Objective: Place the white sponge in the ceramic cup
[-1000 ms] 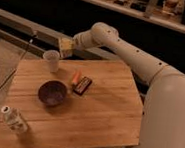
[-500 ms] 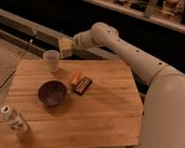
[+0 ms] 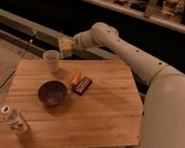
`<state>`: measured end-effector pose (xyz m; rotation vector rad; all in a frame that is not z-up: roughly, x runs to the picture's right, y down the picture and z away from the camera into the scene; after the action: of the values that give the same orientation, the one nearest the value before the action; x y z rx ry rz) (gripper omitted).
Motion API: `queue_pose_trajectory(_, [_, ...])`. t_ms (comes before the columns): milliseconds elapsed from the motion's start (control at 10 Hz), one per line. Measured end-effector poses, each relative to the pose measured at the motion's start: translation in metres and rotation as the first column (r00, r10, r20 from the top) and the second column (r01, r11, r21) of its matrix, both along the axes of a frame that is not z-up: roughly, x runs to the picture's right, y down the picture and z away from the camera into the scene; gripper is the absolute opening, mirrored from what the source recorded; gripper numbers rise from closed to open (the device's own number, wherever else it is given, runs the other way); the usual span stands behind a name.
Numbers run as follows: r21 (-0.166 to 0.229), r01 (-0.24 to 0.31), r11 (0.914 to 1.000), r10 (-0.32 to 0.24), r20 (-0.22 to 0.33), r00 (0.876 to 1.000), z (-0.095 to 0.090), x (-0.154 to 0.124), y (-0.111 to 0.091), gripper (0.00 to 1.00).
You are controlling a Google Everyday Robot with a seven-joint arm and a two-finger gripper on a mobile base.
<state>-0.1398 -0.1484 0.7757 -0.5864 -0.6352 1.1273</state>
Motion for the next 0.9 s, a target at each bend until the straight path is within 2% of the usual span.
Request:
queue_pose_trajectory(400, [-0.002, -0.001, 1.0000, 0.001, 0.010, 1.000, 0.000, -0.001, 0.000, 0.00])
queue_pose_trajectory(600, [0.009, -0.002, 1.0000, 0.001, 0.070, 0.998, 0.001, -0.012, -0.003, 0.00])
queue_pose_trajectory(900, [0.032, -0.013, 0.9994, 0.008, 0.159, 0.987, 0.017, -0.026, -0.006, 0.00])
